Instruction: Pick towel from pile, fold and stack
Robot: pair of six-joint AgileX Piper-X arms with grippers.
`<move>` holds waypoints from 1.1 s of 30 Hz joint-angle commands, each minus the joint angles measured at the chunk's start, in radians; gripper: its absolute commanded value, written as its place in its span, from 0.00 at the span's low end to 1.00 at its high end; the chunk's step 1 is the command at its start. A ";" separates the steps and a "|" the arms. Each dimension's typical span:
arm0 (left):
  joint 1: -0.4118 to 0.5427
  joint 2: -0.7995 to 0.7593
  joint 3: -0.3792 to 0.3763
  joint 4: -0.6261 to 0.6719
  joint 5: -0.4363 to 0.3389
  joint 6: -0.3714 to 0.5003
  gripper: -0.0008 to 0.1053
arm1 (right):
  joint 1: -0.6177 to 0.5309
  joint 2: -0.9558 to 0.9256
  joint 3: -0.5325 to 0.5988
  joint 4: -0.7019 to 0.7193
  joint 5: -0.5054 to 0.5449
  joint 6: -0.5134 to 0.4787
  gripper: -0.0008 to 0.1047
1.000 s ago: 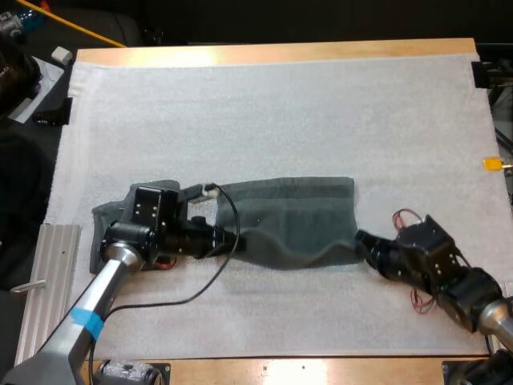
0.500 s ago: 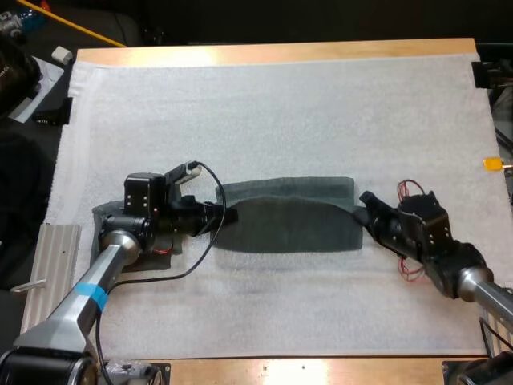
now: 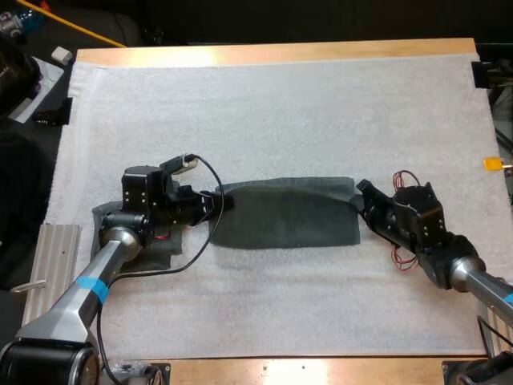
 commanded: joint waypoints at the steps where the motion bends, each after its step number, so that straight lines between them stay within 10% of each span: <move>1: 0.003 0.001 -0.007 -0.021 -0.010 -0.001 0.02 | -0.006 0.009 -0.004 -0.022 0.003 0.004 0.07; 12: -0.001 -0.002 -0.004 -0.052 -0.043 0.005 0.06 | -0.006 0.015 -0.009 -0.041 0.015 0.004 0.11; 17: -0.002 -0.006 -0.007 -0.100 -0.016 -0.011 0.44 | -0.004 0.018 -0.007 -0.128 0.018 0.010 0.54; 21: -0.003 -0.006 -0.038 -0.131 0.085 -0.035 0.65 | -0.002 0.012 -0.008 -0.257 0.002 -0.047 0.62; 25: -0.004 -0.023 -0.079 -0.112 0.192 -0.045 0.63 | -0.004 -0.009 -0.011 -0.291 -0.058 -0.164 0.61; 33: 0.000 -0.177 -0.087 -0.014 0.143 -0.024 0.60 | -0.006 -0.139 -0.034 -0.018 -0.102 -0.338 0.62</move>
